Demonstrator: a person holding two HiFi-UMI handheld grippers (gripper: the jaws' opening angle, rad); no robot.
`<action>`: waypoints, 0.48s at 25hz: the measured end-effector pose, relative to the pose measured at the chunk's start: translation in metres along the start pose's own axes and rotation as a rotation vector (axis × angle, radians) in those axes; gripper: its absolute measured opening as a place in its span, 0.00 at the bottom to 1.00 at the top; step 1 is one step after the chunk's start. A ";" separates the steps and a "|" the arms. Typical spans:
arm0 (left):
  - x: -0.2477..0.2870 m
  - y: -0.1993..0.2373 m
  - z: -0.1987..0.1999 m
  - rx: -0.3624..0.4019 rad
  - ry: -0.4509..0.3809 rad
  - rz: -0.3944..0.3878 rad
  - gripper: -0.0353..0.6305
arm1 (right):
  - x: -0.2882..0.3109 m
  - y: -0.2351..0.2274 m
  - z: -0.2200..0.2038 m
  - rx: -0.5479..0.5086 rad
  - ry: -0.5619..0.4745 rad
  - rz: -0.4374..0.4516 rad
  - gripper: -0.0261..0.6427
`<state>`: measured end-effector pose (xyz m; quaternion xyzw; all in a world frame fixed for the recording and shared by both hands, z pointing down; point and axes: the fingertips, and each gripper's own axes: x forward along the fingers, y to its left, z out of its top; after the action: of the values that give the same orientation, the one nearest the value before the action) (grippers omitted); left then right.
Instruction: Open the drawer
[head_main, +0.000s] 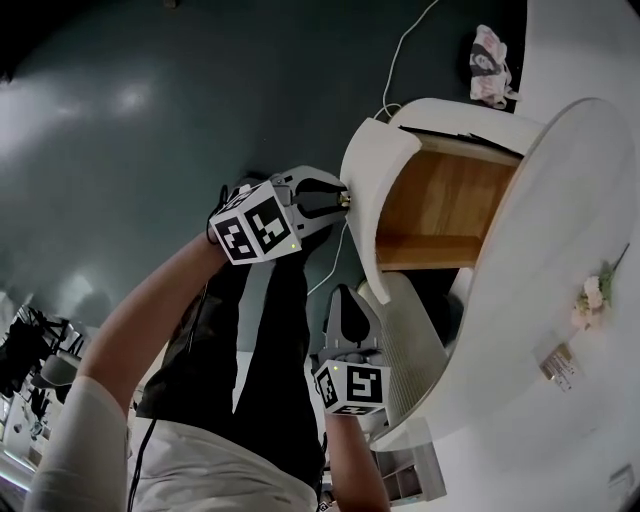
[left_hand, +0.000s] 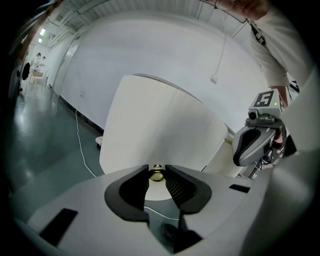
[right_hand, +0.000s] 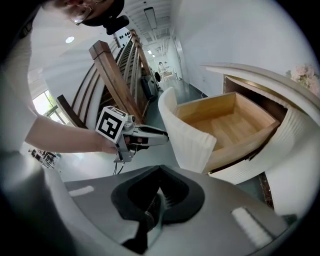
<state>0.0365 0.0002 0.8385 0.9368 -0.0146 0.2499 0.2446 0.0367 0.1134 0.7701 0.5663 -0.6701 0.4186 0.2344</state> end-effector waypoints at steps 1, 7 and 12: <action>-0.002 0.001 -0.001 0.001 0.005 0.004 0.21 | -0.001 0.002 0.000 -0.003 0.000 0.002 0.06; -0.012 0.002 -0.009 -0.005 0.039 0.033 0.21 | -0.010 0.013 0.005 -0.015 -0.005 0.019 0.06; -0.021 0.004 -0.015 -0.014 0.081 0.049 0.21 | -0.016 0.021 0.013 -0.020 -0.009 0.027 0.06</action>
<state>0.0104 0.0015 0.8412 0.9234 -0.0296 0.2936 0.2455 0.0226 0.1121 0.7447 0.5566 -0.6830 0.4125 0.2315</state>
